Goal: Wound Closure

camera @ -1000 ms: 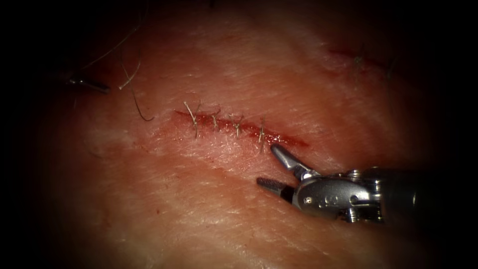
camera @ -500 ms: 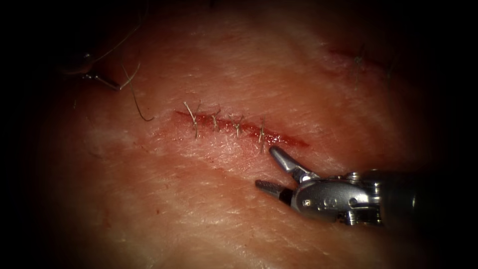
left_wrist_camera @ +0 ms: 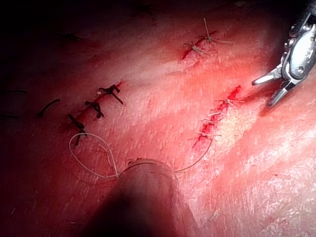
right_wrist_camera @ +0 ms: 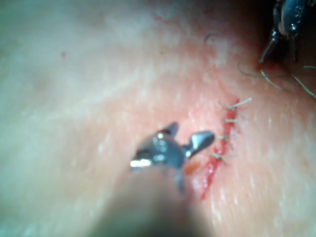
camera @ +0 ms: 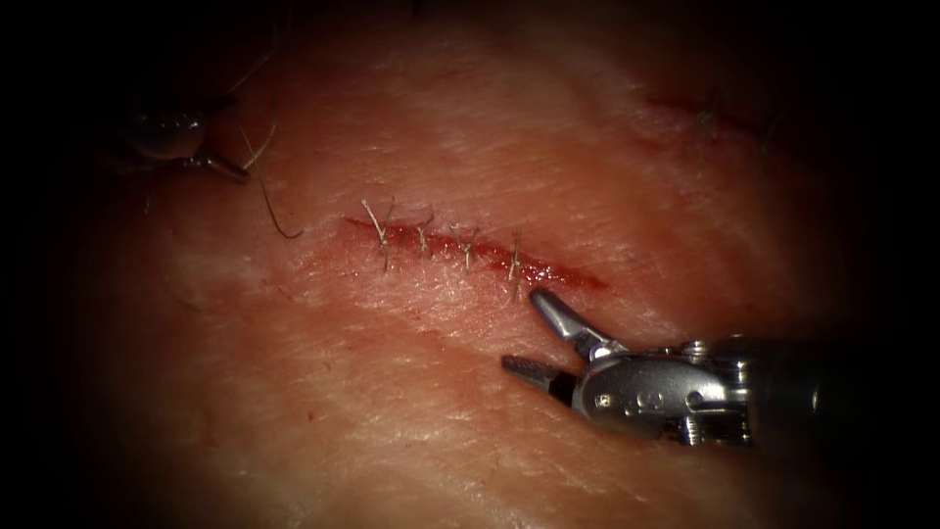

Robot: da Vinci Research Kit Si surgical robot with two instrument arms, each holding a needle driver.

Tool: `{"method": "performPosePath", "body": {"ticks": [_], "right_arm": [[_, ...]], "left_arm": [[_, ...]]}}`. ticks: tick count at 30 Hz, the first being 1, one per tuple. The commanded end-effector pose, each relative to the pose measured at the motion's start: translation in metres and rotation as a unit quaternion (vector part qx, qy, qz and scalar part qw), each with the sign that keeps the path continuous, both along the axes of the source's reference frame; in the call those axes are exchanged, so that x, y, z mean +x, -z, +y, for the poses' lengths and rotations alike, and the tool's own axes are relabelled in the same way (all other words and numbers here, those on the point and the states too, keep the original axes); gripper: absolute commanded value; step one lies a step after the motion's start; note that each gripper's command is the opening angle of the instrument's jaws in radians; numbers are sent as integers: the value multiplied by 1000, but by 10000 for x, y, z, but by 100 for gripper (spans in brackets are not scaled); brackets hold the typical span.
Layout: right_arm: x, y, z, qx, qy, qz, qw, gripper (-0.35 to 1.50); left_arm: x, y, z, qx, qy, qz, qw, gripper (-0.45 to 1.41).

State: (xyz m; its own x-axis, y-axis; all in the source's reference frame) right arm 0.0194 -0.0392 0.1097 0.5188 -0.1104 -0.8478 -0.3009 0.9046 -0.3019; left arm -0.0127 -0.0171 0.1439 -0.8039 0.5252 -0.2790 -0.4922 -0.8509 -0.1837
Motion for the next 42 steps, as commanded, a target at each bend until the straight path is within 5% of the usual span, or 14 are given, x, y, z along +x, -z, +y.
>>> {"method": "performPosePath", "body": {"ticks": [1, 4, 7, 9, 13, 15, 23, 32, 35, 36, 37, 39, 42], "right_arm": [[7, -4, -4, 0, 1, 1, 1000, 148], [7, -3, -4, 1, 1, 1, 1000, 148], [8, -2, -5, 1, 0, 0, 1000, 148], [9, -2, -4, 1, 0, 0, 1000, 148], [10, -4, -3, 0, -2, -1, 1000, 148], [12, -5, -3, 0, -2, -1, 1000, 148], [12, -5, -4, 0, -1, 0, 1000, 148], [14, -4, -5, 0, -1, 0, 1000, 148], [15, -3, -4, 1, -2, -1, 1000, 148], [15, -2, -3, 1, -2, -1, 1000, 148], [15, -2, -3, 1, -2, -1, 1000, 148], [15, -1, -3, 1, -2, -1, 1000, 148], [15, 0, -4, 2, -1, -2, 1000, 148]], "left_arm": [[-3, -8, 1, 2, 4, -1, 1000, 73], [6, -13, 6, 7, 8, 3, 1000, 32], [11, -15, 9, 19, -1, 4, 1000, -38], [10, -14, 8, 27, -4, 1, 1000, -45], [3, -7, 9, 23, 12, -11, 1000, 108], [2, -4, 9, 20, 17, -8, 1000, 123], [4, -5, 17, 4, 32, -8, 999, 131], [11, -32, 28, 2, 45, -15, 999, 108], [10, -44, 24, 17, 50, -14, 998, 91], [10, -52, 21, 32, 44, -20, 998, 31], [10, -52, 21, 32, 44, -20, 998, 31], [10, -58, 18, 44, 36, -29, 998, -18], [12, -67, 17, 67, 23, -43, 997, -45]]}}
